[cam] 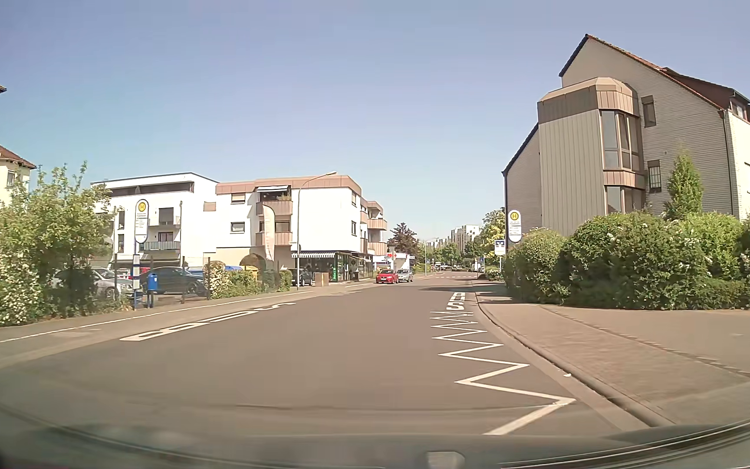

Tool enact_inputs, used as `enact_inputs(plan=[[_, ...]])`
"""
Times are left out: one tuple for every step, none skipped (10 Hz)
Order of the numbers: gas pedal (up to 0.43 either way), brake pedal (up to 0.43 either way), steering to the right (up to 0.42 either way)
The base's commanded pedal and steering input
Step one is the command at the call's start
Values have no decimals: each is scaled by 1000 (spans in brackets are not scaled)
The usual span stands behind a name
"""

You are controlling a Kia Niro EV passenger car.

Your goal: Follow the waypoints while adhering to traffic rules and regulations

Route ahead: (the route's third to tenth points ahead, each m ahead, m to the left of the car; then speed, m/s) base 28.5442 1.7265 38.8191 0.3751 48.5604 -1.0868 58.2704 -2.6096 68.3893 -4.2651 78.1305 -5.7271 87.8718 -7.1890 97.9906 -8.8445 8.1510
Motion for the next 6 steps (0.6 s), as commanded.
enact_inputs(plan=[[79,30,18],[79,30,18],[79,30,19],[79,30,19],[79,30,21],[79,30,23]])
